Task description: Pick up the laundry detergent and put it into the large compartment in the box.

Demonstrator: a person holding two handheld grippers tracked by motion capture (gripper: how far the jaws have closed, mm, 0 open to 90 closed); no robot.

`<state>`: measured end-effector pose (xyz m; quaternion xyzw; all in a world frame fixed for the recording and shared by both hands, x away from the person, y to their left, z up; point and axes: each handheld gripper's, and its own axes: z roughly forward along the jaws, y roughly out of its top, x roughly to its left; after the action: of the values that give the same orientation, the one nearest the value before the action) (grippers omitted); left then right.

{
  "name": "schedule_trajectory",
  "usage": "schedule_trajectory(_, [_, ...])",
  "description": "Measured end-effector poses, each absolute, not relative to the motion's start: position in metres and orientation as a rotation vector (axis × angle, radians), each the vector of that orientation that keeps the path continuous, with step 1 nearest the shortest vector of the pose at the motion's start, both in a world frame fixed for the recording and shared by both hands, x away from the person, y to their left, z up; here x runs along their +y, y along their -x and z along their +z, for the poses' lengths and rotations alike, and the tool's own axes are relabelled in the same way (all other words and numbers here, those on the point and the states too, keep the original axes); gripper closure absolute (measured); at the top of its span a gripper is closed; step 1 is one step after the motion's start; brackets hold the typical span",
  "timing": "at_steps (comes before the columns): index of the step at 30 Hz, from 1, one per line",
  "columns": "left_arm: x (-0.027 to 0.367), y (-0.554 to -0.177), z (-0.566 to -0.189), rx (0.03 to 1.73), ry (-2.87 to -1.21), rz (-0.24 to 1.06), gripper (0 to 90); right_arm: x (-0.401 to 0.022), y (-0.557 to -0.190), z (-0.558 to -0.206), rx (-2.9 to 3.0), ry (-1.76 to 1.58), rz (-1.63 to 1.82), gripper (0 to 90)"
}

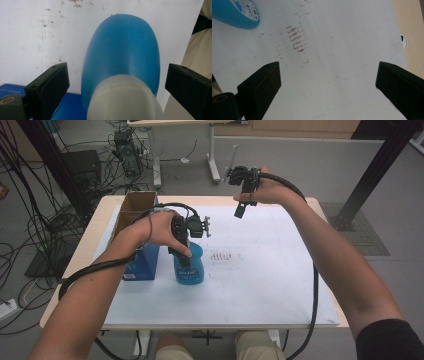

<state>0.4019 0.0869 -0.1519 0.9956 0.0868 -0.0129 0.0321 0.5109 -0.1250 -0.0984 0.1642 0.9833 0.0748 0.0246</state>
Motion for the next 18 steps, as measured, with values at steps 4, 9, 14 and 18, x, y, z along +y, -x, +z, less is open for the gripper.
schedule_trajectory(4, [0.0875, -0.4018, -0.1519, 0.270, -3.065, -0.042, 5.9, -0.1231, -0.5107, -0.1001, 3.045, -0.507, 0.230, 5.9])
schedule_trajectory(9, [0.0891, -0.4013, -0.1522, 0.275, -3.063, -0.043, 5.9, -0.1228, -0.5100, -0.0996, 3.043, -0.504, 0.239, 6.2])
schedule_trajectory(14, [0.0895, -0.4012, -0.1514, 0.274, -3.061, -0.042, 5.9, -0.1224, -0.5102, -0.0998, 3.044, -0.515, 0.232, 6.2])
schedule_trajectory(18, [0.0893, -0.4013, -0.1514, 0.273, -3.060, -0.041, 5.9, -0.1219, -0.5106, -0.0998, 3.046, -0.504, 0.234, 6.1])
